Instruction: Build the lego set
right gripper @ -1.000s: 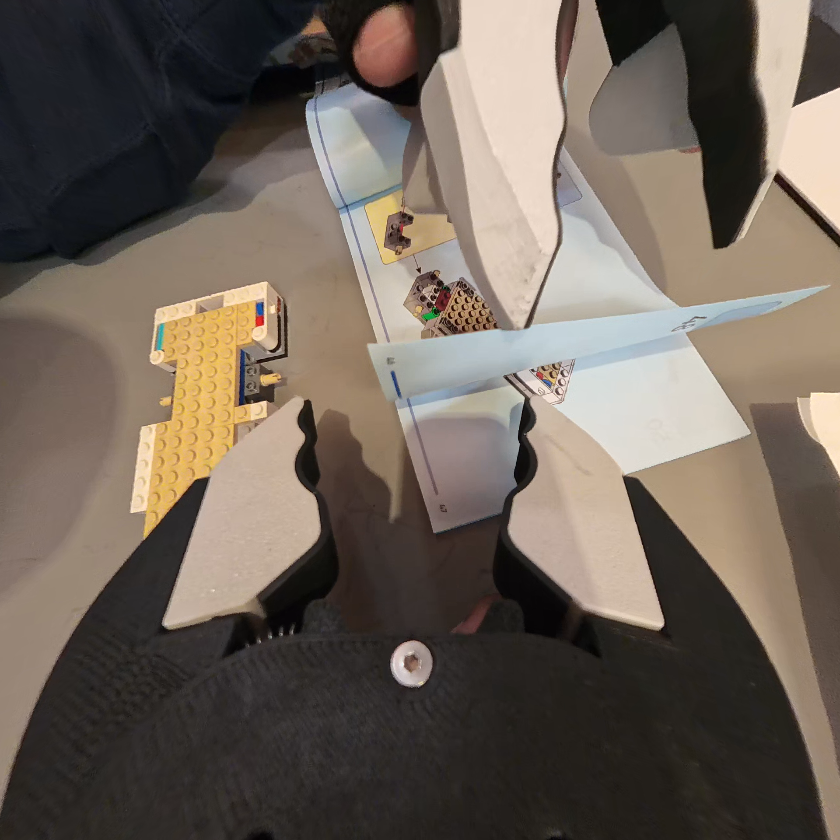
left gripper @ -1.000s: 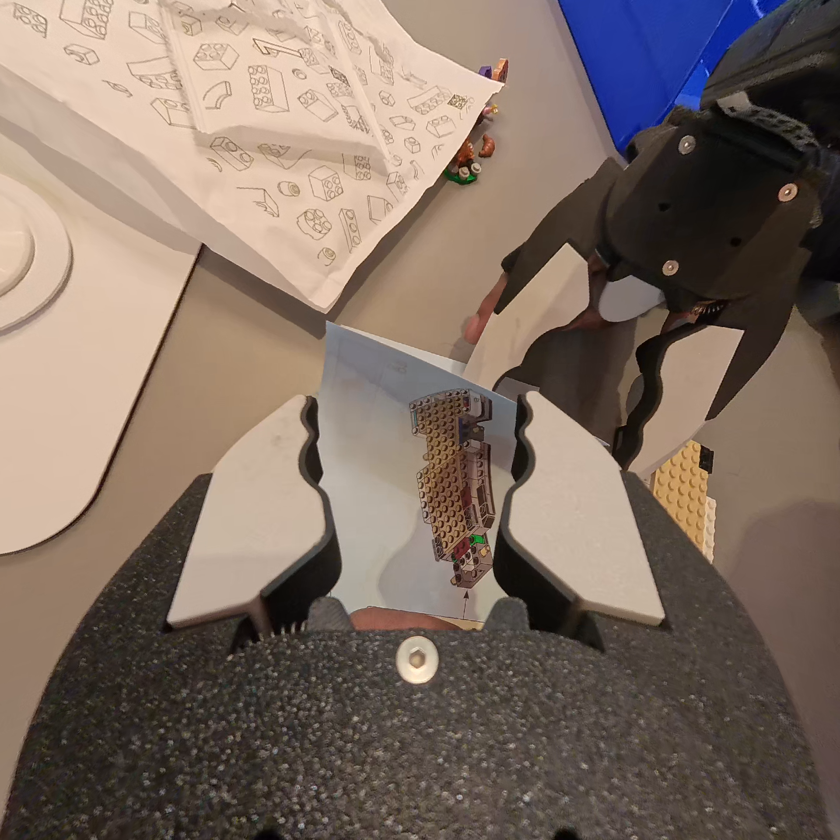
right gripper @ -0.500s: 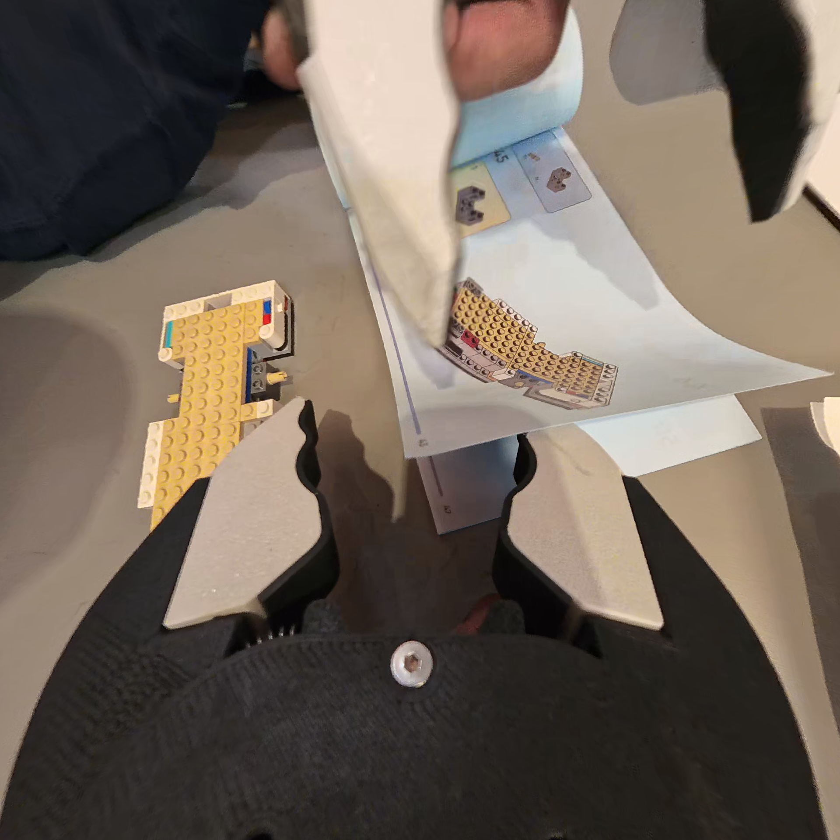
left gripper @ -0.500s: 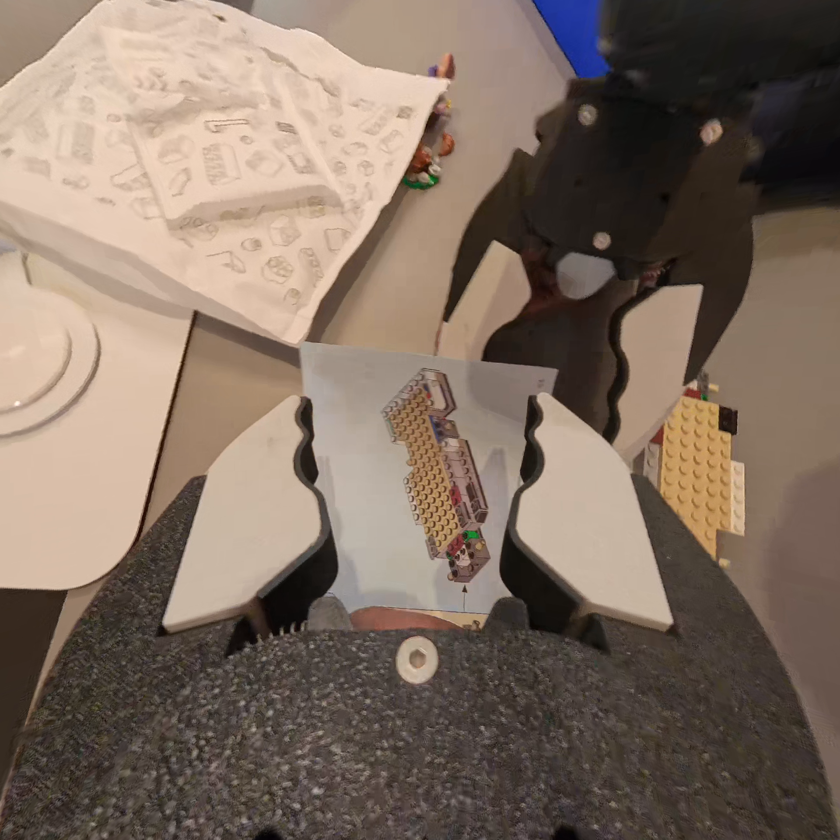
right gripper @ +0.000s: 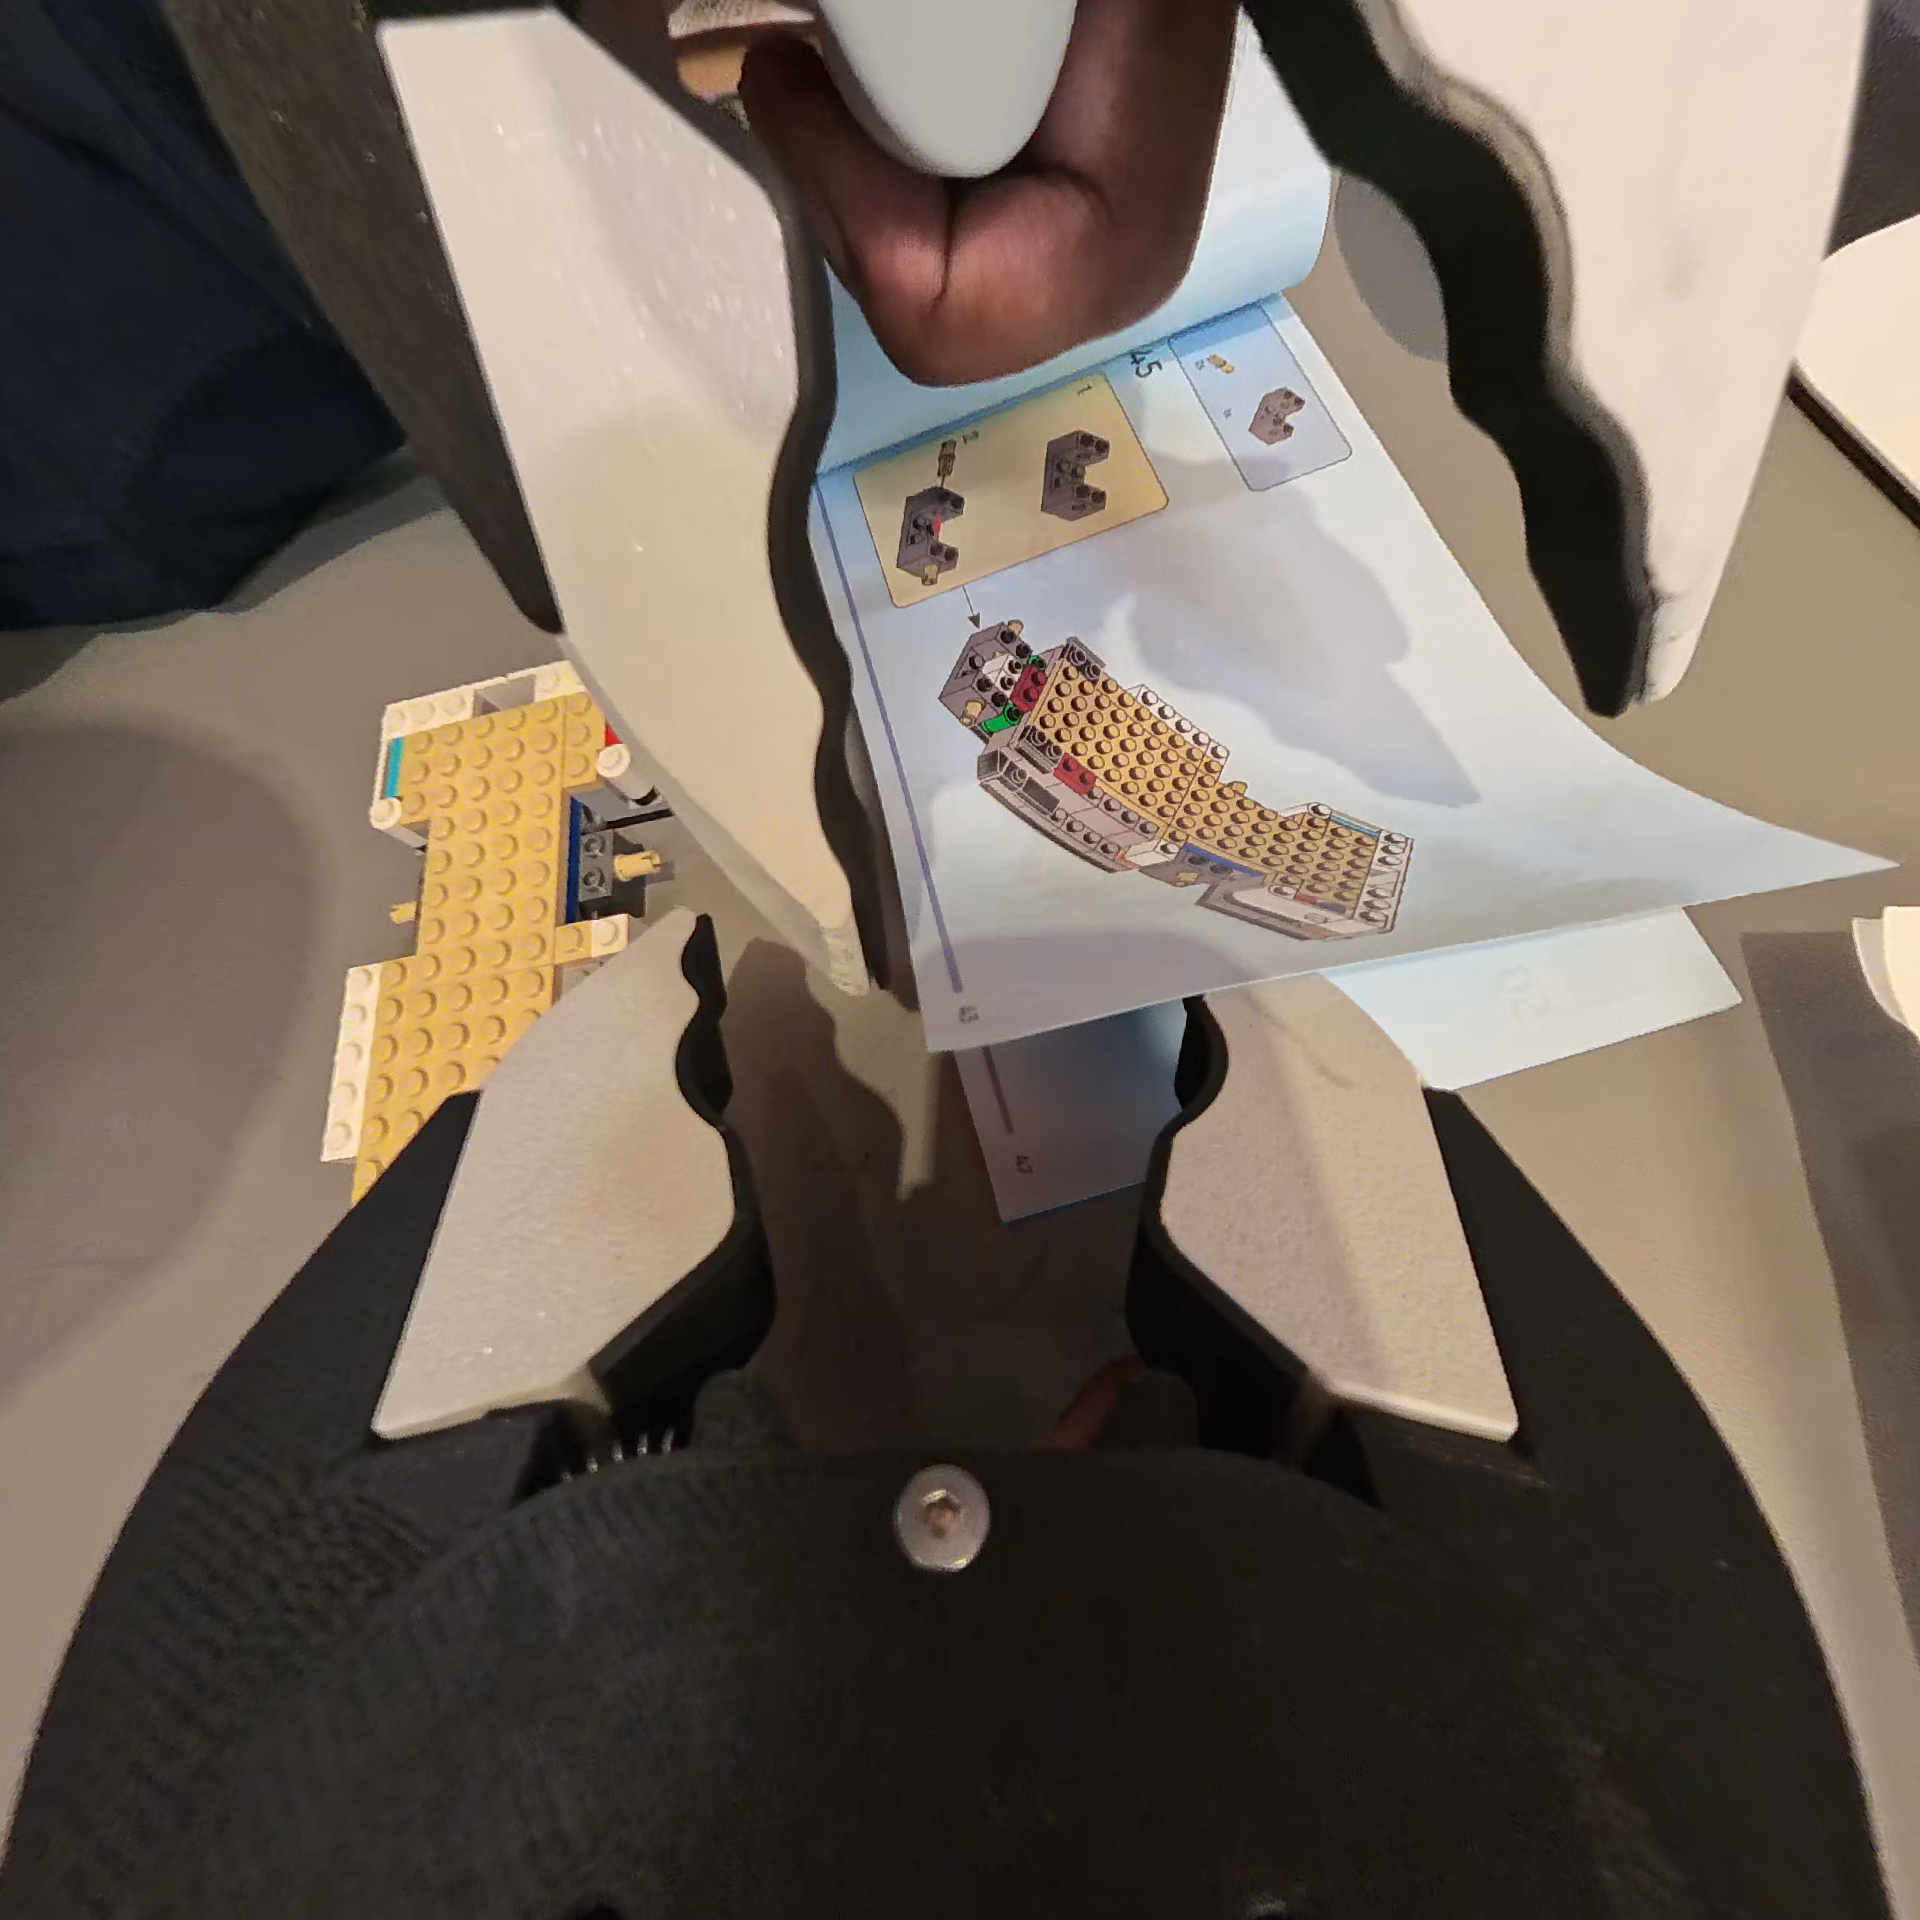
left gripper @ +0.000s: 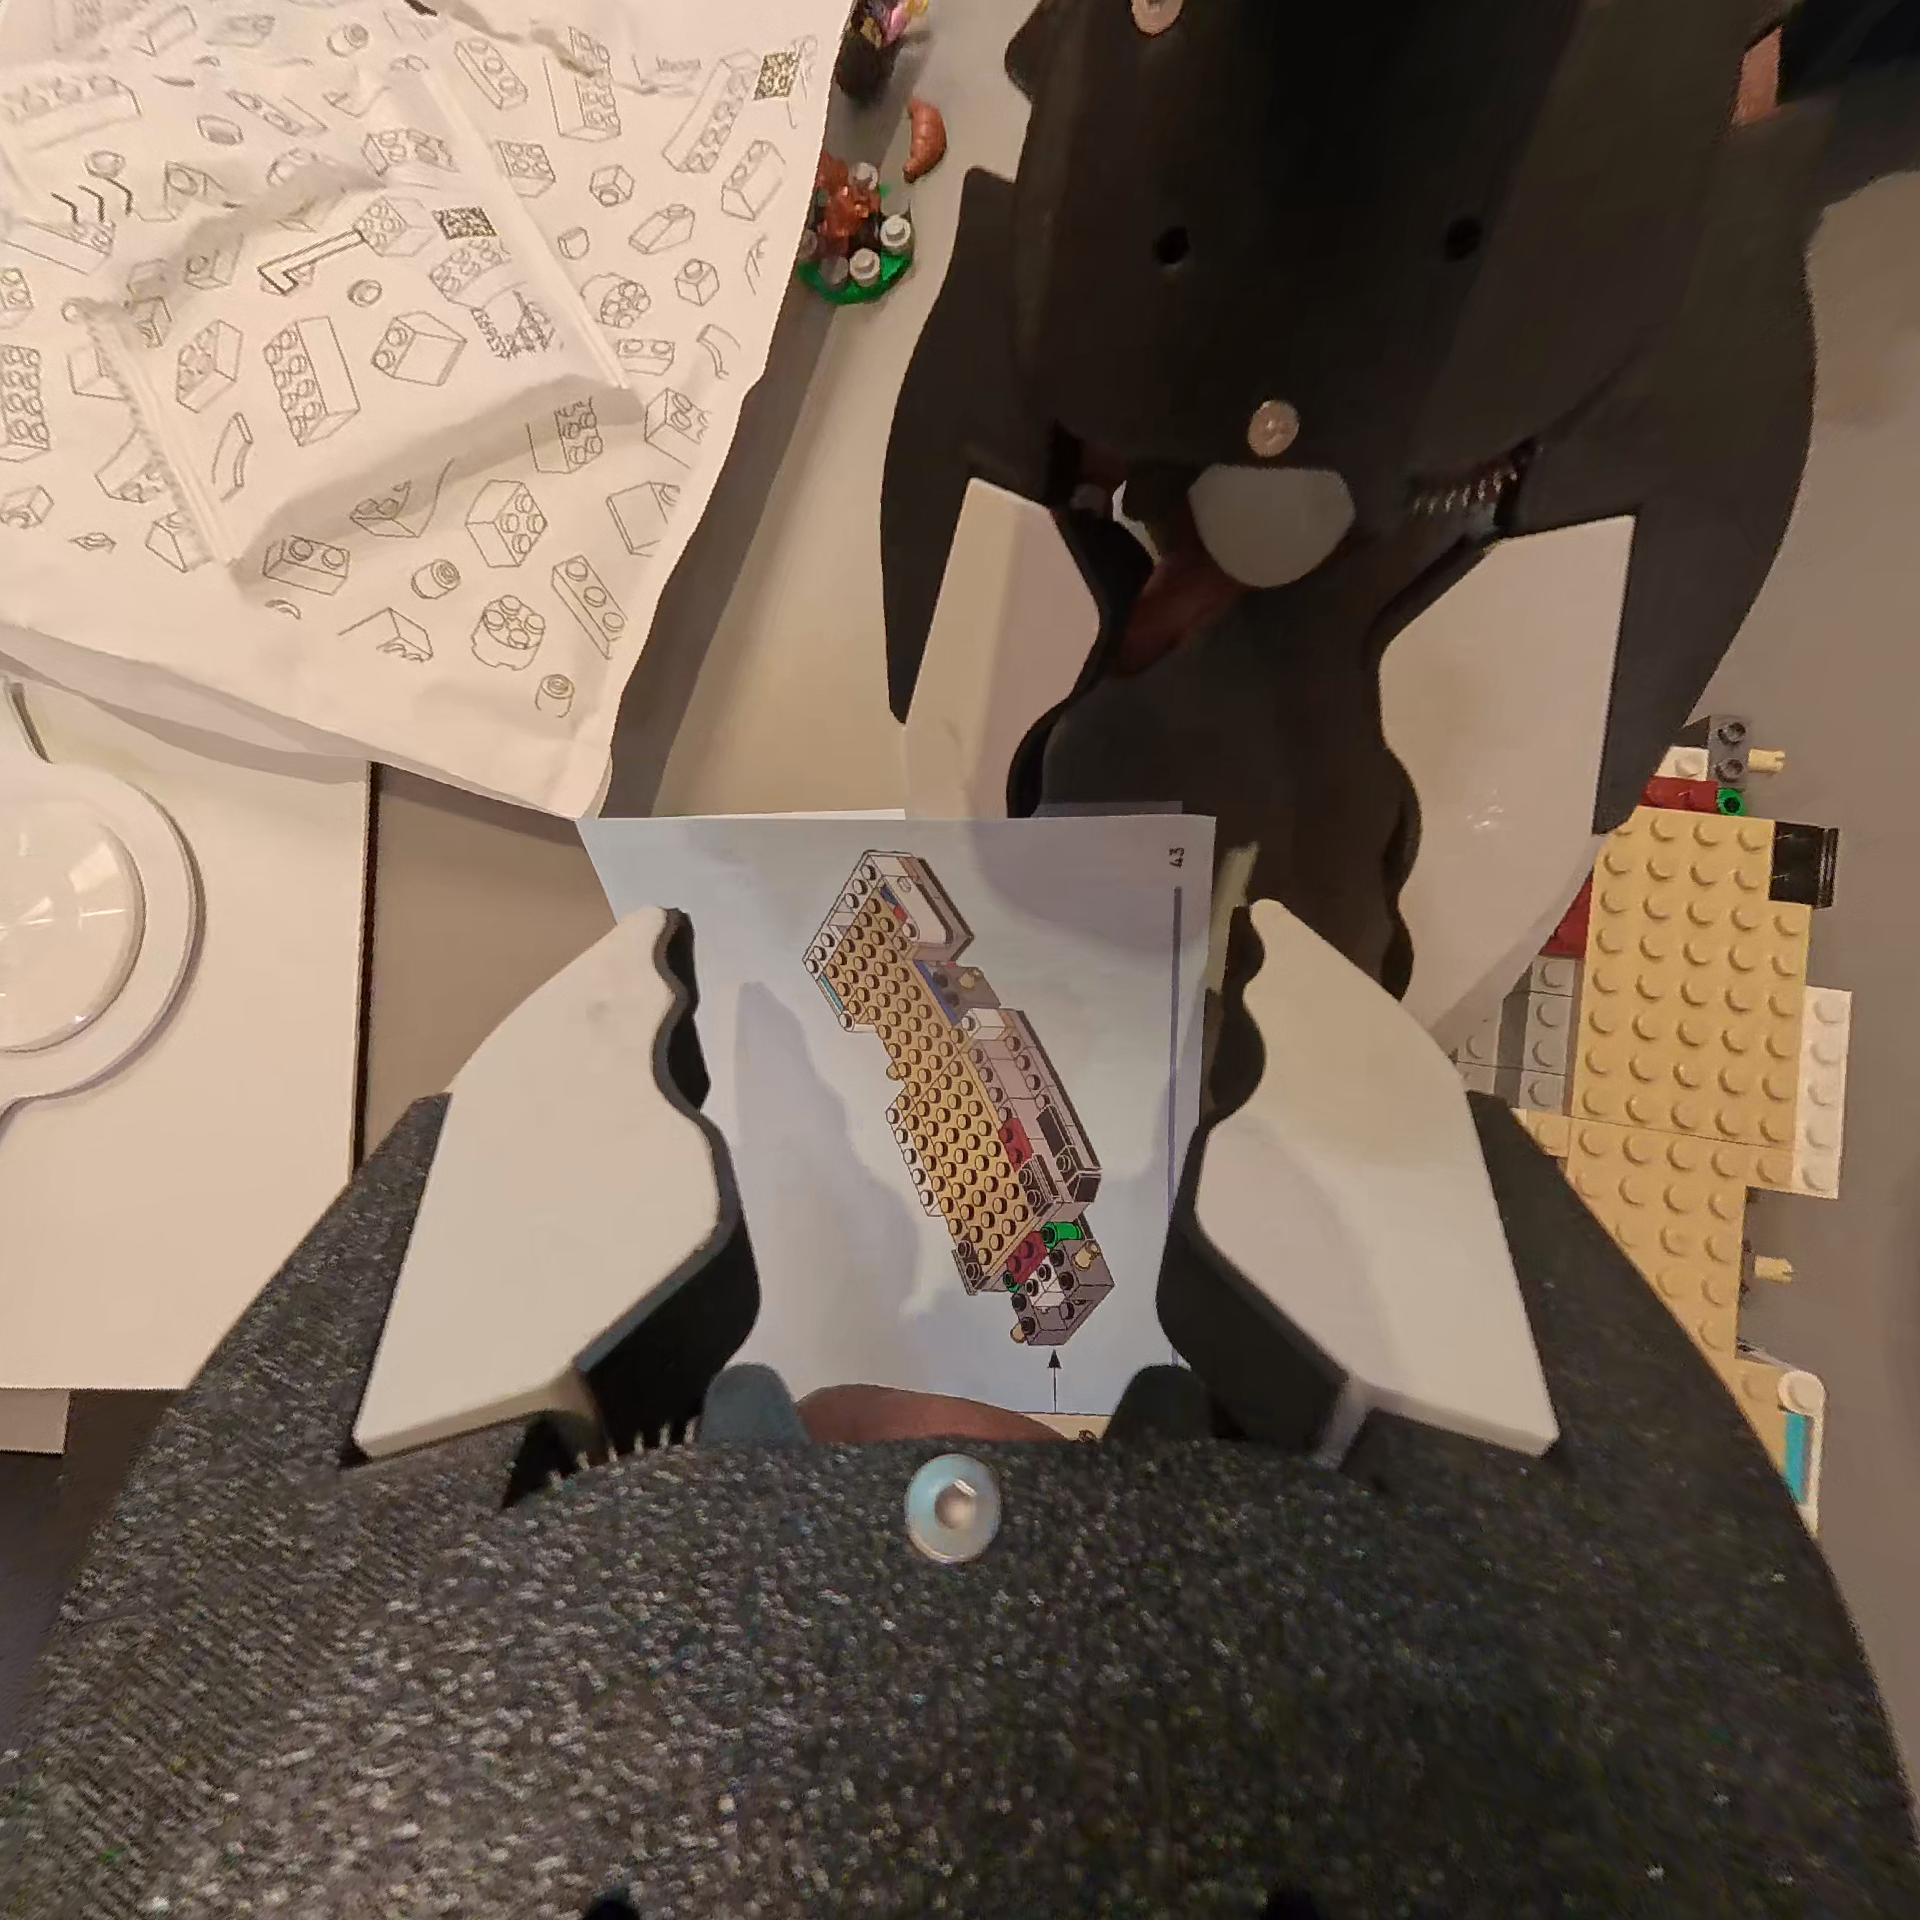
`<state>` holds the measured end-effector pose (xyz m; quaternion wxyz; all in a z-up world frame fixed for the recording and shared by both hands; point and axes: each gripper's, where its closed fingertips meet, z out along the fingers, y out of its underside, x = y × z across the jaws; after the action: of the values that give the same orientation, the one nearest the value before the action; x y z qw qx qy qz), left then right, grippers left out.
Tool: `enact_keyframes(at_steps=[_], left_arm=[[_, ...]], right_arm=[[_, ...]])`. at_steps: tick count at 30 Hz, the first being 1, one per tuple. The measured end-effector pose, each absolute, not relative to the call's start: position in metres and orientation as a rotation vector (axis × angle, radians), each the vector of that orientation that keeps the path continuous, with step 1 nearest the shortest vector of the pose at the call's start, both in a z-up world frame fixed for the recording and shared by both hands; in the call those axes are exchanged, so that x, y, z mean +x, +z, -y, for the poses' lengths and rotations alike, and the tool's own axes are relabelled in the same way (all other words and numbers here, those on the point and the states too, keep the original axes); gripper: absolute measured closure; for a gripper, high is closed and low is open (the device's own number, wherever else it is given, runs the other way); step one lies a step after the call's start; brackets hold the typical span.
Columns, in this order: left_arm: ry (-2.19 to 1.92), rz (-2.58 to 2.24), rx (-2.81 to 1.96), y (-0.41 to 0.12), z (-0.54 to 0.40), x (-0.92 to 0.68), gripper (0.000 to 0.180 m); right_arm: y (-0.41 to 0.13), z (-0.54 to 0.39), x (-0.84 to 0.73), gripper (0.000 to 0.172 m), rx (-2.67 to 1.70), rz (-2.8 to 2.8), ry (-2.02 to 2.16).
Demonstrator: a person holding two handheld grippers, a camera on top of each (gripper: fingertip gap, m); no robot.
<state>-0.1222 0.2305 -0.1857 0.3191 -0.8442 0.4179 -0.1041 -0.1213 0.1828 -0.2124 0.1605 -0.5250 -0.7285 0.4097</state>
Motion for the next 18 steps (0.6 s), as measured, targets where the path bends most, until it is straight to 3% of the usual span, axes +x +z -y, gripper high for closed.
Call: enact_keyframes(at_steps=[1, 18], left_arm=[[-0.274, -1.100, -2.221, -0.1860, -0.2306, -0.1219, 0.084], [-0.295, -1.037, -2.234, -0.1852, -0.2341, -0.1303, 0.086]], right_arm=[[-0.2124, -0.1829, -0.1214, 0.086, -1.500, 2.080, 1.172], [-0.2124, -0.1827, -0.1213, 0.086, -1.499, 2.082, 1.170]])
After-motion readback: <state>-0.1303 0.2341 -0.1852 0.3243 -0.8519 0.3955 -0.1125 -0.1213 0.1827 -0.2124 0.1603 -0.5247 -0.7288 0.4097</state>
